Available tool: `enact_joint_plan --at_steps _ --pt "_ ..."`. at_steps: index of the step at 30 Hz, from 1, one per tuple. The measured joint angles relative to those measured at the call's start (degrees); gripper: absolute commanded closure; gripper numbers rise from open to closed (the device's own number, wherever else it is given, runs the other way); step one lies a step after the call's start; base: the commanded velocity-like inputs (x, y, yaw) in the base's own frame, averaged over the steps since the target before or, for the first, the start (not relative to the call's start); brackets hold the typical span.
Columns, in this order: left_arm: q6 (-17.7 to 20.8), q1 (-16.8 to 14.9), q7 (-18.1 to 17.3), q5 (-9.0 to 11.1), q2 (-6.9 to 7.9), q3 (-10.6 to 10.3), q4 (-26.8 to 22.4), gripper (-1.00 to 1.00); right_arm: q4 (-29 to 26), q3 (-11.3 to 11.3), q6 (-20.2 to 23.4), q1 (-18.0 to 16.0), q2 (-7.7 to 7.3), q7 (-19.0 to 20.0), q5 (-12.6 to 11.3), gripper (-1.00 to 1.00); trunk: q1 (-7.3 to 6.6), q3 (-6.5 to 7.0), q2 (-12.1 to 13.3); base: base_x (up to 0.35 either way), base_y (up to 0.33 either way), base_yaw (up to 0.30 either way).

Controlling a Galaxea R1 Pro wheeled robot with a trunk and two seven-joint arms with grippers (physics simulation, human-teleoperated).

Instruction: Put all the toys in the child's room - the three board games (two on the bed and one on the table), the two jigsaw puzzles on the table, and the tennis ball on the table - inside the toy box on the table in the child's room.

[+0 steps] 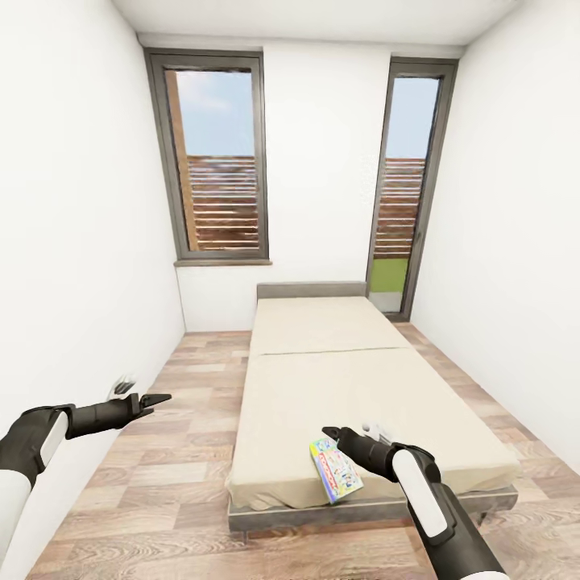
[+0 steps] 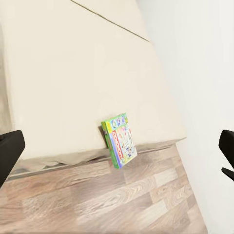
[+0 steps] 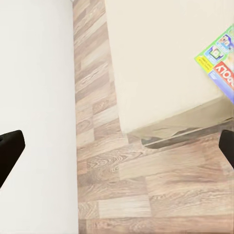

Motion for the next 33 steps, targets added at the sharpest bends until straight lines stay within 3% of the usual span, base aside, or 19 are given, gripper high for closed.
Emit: enact_joint_plan --at_steps 4,33 --pt "0.01 0.0 -0.01 0.01 0.0 0.01 -0.02 -1.0 0.0 0.0 -0.04 0.0 0.0 0.0 0.0 -1.0 0.87 -0.72 -1.61 -0.052 0.0 0.0" --pt "0.1 0.09 0.0 0.09 -0.16 0.3 0.01 -1.0 0.0 0.01 -0.04 0.0 -0.05 0.0 -0.01 -1.0 0.87 -0.72 -1.62 -0.003 0.0 0.0"
